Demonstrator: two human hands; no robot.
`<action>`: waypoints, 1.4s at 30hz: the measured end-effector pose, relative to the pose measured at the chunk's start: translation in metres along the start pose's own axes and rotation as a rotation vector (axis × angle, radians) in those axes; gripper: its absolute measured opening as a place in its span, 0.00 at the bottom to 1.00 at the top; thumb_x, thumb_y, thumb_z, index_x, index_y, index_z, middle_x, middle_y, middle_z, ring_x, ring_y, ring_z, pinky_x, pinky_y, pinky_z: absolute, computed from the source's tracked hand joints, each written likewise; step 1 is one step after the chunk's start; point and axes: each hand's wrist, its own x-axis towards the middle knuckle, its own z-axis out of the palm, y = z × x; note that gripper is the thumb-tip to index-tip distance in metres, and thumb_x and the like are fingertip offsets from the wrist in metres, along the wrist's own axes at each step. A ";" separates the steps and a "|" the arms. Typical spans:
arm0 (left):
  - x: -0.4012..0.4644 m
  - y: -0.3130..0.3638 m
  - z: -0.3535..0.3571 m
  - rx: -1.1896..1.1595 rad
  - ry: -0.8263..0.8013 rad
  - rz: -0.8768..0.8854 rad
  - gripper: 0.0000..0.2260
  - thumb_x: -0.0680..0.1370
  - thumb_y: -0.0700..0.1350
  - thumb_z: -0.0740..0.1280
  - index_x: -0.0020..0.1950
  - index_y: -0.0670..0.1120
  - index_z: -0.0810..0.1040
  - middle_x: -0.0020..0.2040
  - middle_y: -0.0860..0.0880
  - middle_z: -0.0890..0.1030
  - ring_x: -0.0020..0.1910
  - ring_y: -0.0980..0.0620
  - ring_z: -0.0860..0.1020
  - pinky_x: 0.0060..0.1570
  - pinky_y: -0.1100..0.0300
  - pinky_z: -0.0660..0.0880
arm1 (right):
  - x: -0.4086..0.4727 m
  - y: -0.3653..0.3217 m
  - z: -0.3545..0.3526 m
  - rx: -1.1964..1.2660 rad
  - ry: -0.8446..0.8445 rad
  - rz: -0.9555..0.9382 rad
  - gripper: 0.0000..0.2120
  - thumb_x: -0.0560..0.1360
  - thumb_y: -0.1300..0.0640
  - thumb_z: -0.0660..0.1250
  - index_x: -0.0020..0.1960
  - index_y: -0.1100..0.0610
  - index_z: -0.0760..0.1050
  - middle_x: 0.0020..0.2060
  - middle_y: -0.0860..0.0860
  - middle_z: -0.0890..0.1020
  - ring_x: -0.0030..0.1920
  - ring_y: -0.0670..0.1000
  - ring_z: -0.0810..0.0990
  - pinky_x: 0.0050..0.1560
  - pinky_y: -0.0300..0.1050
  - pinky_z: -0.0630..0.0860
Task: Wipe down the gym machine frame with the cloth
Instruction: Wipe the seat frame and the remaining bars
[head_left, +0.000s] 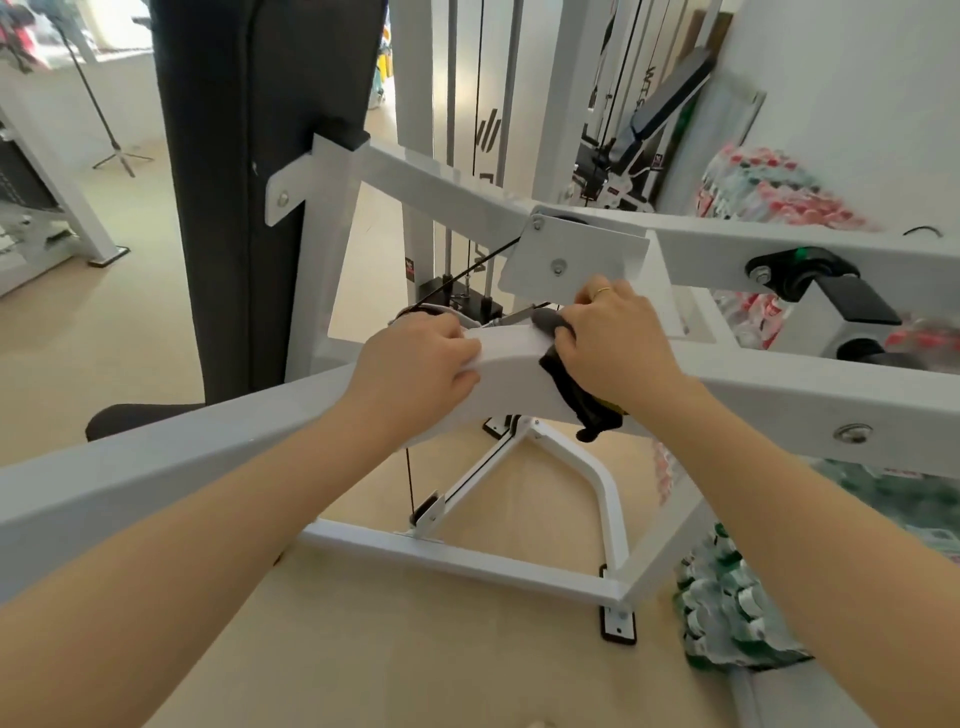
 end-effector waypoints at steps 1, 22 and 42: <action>0.001 -0.001 -0.004 -0.027 -0.005 0.009 0.13 0.78 0.52 0.59 0.55 0.49 0.79 0.54 0.53 0.77 0.52 0.51 0.71 0.40 0.62 0.63 | 0.011 -0.006 0.000 0.042 -0.066 -0.048 0.15 0.79 0.54 0.54 0.56 0.58 0.77 0.55 0.56 0.74 0.55 0.56 0.70 0.54 0.49 0.67; 0.023 -0.134 -0.040 0.672 -0.009 -0.014 0.23 0.70 0.36 0.69 0.64 0.38 0.73 0.67 0.39 0.72 0.68 0.40 0.68 0.68 0.48 0.55 | 0.194 -0.123 0.007 1.729 -0.296 0.741 0.14 0.78 0.56 0.58 0.62 0.59 0.69 0.59 0.59 0.72 0.58 0.57 0.73 0.56 0.49 0.72; 0.048 -0.157 -0.006 0.936 0.038 0.105 0.17 0.76 0.43 0.61 0.62 0.38 0.75 0.63 0.40 0.75 0.64 0.44 0.73 0.67 0.52 0.64 | 0.212 -0.155 0.094 1.472 -0.348 0.095 0.33 0.67 0.60 0.75 0.66 0.57 0.62 0.48 0.48 0.76 0.51 0.50 0.76 0.40 0.31 0.75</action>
